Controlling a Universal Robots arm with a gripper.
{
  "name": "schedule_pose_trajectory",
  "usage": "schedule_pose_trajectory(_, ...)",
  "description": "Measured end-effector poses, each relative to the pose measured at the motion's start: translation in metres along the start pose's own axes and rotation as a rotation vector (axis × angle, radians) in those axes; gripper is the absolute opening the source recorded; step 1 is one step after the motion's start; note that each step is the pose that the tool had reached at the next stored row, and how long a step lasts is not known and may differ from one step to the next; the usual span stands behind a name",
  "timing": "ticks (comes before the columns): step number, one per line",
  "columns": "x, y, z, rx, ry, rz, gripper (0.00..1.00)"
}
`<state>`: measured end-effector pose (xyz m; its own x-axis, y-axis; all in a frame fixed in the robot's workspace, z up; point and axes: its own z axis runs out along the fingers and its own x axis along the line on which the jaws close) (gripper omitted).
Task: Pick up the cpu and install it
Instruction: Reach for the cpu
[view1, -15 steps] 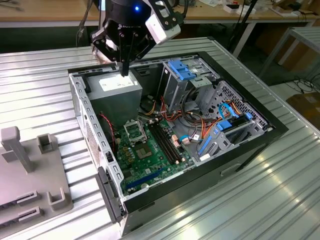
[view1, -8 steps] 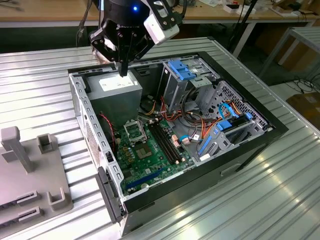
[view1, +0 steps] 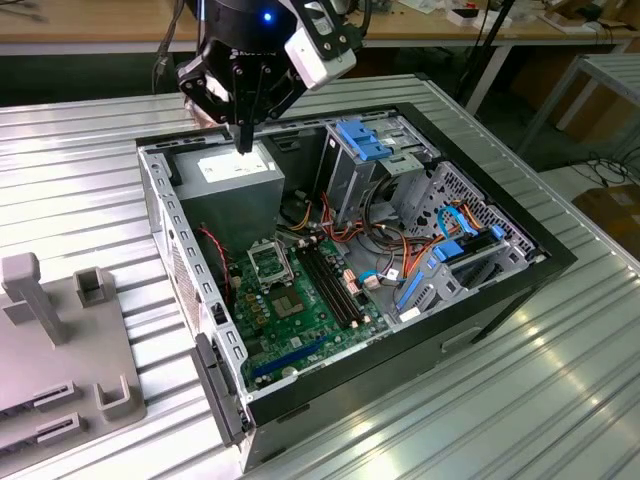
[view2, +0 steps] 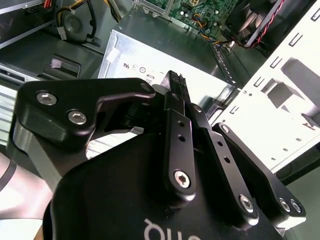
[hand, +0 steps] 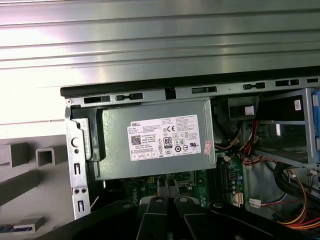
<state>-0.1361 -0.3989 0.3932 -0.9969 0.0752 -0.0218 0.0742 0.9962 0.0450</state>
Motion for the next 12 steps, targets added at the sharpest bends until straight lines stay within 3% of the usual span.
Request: schedule_pose_trajectory(12, 0.0046, -0.0003, -0.0001, 0.0001, 0.0011, 0.000, 0.11)
